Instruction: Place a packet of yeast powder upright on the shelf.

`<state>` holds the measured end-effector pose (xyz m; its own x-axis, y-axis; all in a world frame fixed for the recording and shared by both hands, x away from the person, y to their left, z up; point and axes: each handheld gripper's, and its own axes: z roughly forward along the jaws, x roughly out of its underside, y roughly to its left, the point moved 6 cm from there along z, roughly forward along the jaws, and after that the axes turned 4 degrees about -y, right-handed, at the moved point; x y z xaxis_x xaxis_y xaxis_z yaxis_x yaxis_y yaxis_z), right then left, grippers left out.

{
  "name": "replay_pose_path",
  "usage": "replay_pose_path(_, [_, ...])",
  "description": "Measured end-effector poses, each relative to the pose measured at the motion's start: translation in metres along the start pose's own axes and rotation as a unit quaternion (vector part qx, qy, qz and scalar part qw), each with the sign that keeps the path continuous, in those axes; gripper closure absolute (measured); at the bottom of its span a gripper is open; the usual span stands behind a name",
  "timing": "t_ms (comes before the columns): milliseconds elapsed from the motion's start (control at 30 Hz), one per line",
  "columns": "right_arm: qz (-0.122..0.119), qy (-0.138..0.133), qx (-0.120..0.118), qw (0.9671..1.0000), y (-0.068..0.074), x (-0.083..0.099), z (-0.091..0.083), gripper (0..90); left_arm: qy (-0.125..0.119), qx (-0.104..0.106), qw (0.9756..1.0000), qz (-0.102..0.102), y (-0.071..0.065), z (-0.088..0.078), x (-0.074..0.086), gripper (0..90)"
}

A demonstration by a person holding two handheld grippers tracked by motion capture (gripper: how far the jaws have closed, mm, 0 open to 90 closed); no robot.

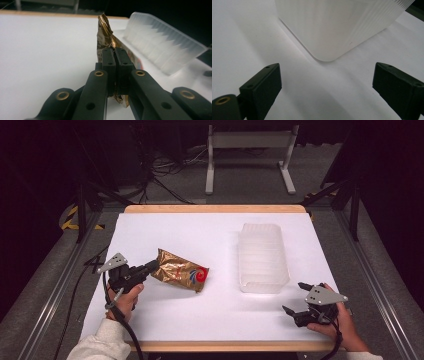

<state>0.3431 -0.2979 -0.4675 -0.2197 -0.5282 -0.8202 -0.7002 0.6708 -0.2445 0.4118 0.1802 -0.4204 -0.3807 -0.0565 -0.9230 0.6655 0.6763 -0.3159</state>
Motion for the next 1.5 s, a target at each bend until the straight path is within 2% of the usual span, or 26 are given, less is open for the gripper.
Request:
replay_pose_path(167, [0.000, -0.001, -0.001, 1.0000, 0.000, 0.000, 0.000, 9.3, -0.011, 0.026, 0.9994, 0.019, -0.016, 0.007, -0.012, 89.6])
replay_pose_path(400, [0.000, -0.002, 0.000, 1.0000, 0.000, 0.000, -0.001, 9.2, -0.015, 0.048, 0.9977, 0.044, -0.032, 0.014, -0.022, 89.7])
replay_pose_path(600, [-0.001, -0.001, -0.001, 1.0000, 0.000, 0.000, -0.001, 9.2, -0.019, 0.069, 0.9944, 0.077, -0.051, 0.023, -0.031, 89.9])
replay_pose_path(733, [-0.001, -0.003, 0.000, 1.0000, 0.000, -0.001, -0.002, 9.2, -0.023, 0.072, 0.9923, 0.099, -0.059, 0.028, -0.036, 90.0])
replay_pose_path(867, [0.001, -0.004, 0.000, 1.0000, -0.001, 0.000, -0.002, 9.2, -0.025, 0.073, 0.9916, 0.104, -0.063, 0.031, -0.041, 90.0])
replay_pose_path(1000, [-0.001, -0.006, 0.000, 1.0000, -0.001, -0.001, -0.002, 9.2, -0.029, 0.086, 0.9900, 0.108, -0.067, 0.034, -0.046, 90.0])
replay_pose_path(1133, [0.001, -0.006, 0.000, 1.0000, -0.001, -0.001, -0.002, 9.3, -0.038, 0.102, 0.9872, 0.116, -0.071, 0.037, -0.054, 90.0])
replay_pose_path(1267, [0.001, -0.006, 0.000, 1.0000, -0.001, 0.000, -0.003, 9.2, -0.047, 0.124, 0.9831, 0.126, -0.077, 0.041, -0.061, 90.0])
replay_pose_path(1333, [0.002, -0.007, 0.000, 1.0000, -0.001, 0.000, -0.003, 9.2, -0.047, 0.129, 0.9823, 0.127, -0.081, 0.045, -0.064, 90.0])
replay_pose_path(1500, [0.000, -0.006, 0.000, 1.0000, -0.001, -0.001, -0.003, 9.2, -0.042, 0.147, 0.9780, 0.142, -0.092, 0.055, -0.074, 90.0])
